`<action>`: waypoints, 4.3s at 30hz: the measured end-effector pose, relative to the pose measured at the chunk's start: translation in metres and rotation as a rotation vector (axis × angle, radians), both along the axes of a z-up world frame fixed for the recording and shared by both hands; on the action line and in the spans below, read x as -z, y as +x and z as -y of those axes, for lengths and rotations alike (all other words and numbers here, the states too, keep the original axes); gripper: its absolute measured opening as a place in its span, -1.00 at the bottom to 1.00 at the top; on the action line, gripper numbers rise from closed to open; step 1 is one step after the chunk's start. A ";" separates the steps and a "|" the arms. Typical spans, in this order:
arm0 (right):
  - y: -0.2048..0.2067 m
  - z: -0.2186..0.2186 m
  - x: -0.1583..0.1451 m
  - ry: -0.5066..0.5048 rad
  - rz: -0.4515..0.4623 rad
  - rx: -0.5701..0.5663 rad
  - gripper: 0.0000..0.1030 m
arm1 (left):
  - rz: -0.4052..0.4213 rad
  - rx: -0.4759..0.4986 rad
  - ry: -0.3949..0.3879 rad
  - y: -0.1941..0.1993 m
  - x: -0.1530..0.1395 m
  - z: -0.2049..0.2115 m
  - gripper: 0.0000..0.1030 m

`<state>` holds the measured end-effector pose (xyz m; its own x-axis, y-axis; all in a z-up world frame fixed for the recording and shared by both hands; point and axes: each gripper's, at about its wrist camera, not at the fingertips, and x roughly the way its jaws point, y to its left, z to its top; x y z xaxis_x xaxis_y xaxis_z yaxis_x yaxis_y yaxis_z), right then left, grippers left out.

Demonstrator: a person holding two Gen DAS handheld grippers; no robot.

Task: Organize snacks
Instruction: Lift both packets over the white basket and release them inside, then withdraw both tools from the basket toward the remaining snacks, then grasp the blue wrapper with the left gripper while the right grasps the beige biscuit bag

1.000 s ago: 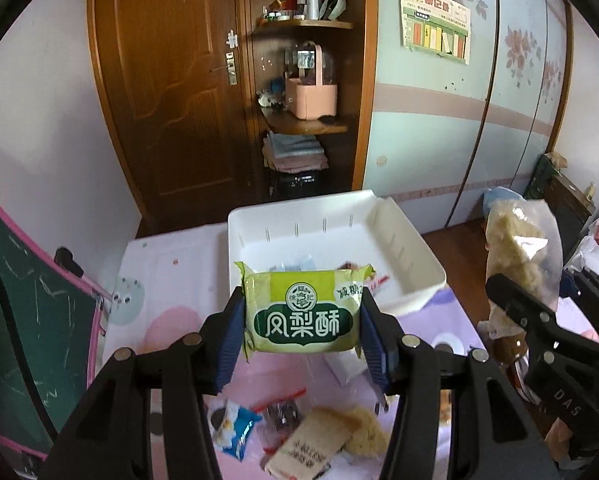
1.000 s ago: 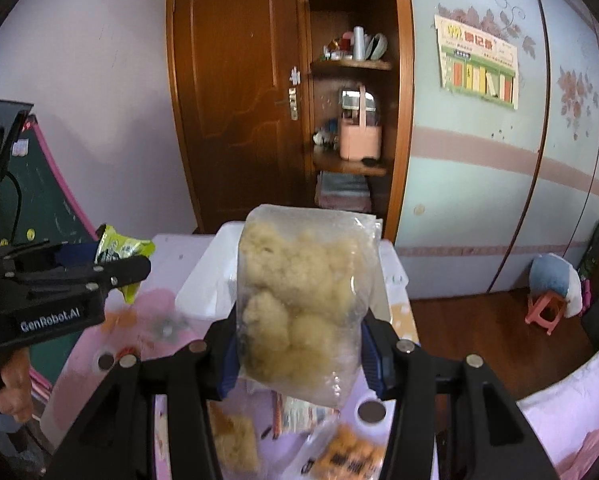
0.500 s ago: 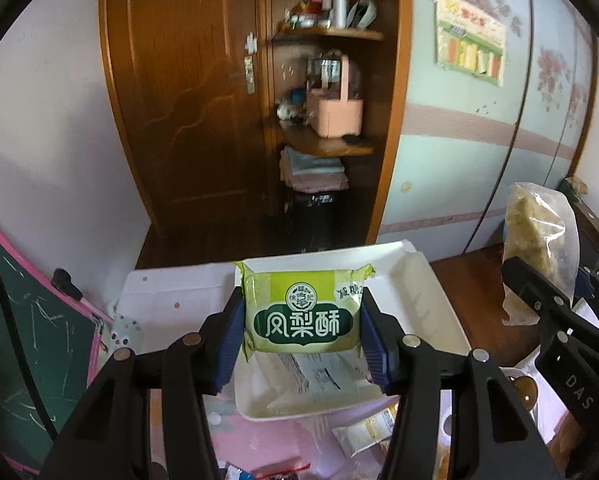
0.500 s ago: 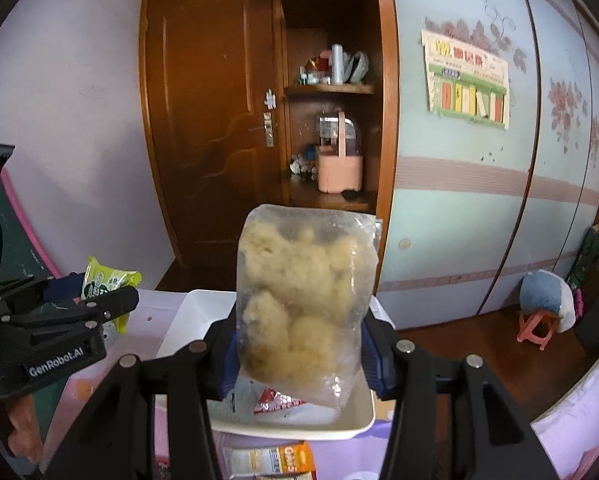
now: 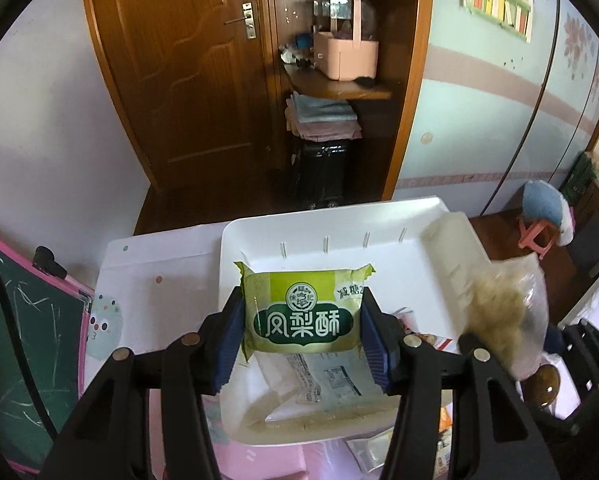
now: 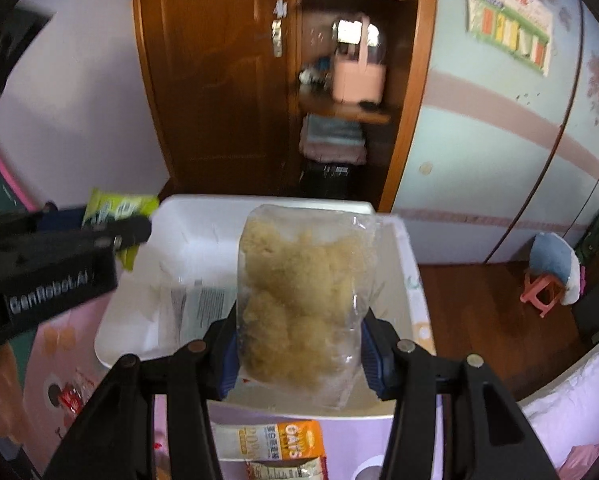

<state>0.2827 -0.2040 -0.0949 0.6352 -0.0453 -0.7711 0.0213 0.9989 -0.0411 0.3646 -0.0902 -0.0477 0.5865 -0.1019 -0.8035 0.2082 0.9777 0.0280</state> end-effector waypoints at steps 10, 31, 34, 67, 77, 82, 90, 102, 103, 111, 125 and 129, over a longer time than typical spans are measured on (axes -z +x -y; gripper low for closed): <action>-0.011 -0.010 0.012 0.052 0.000 -0.082 0.81 | 0.008 0.008 0.026 -0.011 0.004 -0.005 0.85; -0.159 -0.037 -0.043 0.102 0.164 -0.123 0.81 | 0.153 0.038 -0.059 -0.155 -0.064 -0.056 0.85; -0.180 -0.043 -0.055 0.078 0.193 -0.136 0.81 | 0.173 0.048 -0.064 -0.182 -0.072 -0.063 0.85; -0.257 -0.054 0.004 0.153 0.027 -0.171 0.80 | 0.229 0.003 -0.110 -0.317 -0.019 -0.137 0.87; -0.237 -0.070 0.051 0.153 -0.107 -0.216 0.77 | 0.061 -0.060 -0.044 -0.282 0.055 -0.170 0.87; -0.213 -0.082 0.073 0.143 -0.153 -0.248 0.55 | 0.017 -0.062 -0.021 -0.258 0.084 -0.176 0.87; -0.169 -0.082 0.109 0.182 -0.235 -0.235 0.49 | -0.084 -0.027 -0.030 -0.223 0.118 -0.175 0.82; -0.139 -0.105 0.116 0.189 -0.218 -0.336 0.07 | -0.259 0.015 -0.066 -0.181 0.166 -0.159 0.18; -0.138 -0.105 0.116 0.195 -0.214 -0.339 0.03 | -0.271 0.013 -0.075 -0.178 0.170 -0.158 0.16; -0.131 -0.111 0.116 0.157 -0.240 -0.435 -0.11 | -0.296 0.041 -0.051 -0.171 0.183 -0.151 0.14; -0.154 -0.116 0.102 0.248 -0.370 -0.238 -0.11 | -0.238 0.123 0.036 -0.172 0.178 -0.136 -0.55; -0.156 -0.115 0.115 0.343 -0.413 -0.136 -0.10 | -0.210 0.111 0.031 -0.187 0.170 -0.142 -0.55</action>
<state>0.1271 -0.0887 -0.2101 0.2591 0.3134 -0.9136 -0.0574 0.9492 0.3094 0.1779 0.0520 -0.2178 0.3928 -0.1300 -0.9104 0.3186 0.9479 0.0022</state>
